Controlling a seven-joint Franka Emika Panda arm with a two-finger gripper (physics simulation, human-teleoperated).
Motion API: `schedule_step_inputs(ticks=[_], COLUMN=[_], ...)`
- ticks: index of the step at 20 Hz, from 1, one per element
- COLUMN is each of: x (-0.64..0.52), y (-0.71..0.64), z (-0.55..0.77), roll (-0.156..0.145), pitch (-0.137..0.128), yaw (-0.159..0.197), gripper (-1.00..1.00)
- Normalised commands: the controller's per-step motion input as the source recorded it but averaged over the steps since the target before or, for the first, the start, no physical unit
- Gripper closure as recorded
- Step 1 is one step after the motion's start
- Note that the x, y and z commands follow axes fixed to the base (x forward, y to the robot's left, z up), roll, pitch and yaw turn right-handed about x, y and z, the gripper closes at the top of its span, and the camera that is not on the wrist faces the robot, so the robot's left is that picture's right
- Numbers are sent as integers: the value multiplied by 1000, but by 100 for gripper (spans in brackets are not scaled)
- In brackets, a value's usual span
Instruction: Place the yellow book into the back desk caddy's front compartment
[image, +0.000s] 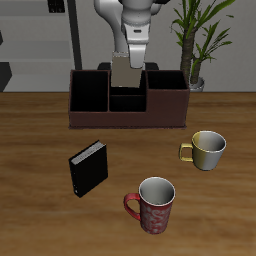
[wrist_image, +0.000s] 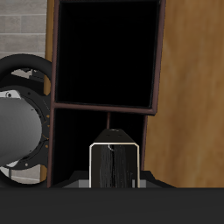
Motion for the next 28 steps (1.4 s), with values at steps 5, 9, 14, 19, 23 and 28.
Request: schedule_step_inputs(ticks=[5, 9, 14, 19, 23, 28], x=[15, -21, 68, 41, 33, 29], y=[-17, -52, -63, -1, 11, 28], z=[-82, -75, 11, -99, 15, 8], roll=[1, -5, -12, 3, 3, 7], pitch=[15, 6, -6, 7, -4, -5], yaw=[-6, 12, -15, 10, -9, -4], gripper=[100, 100, 100, 100, 100, 100])
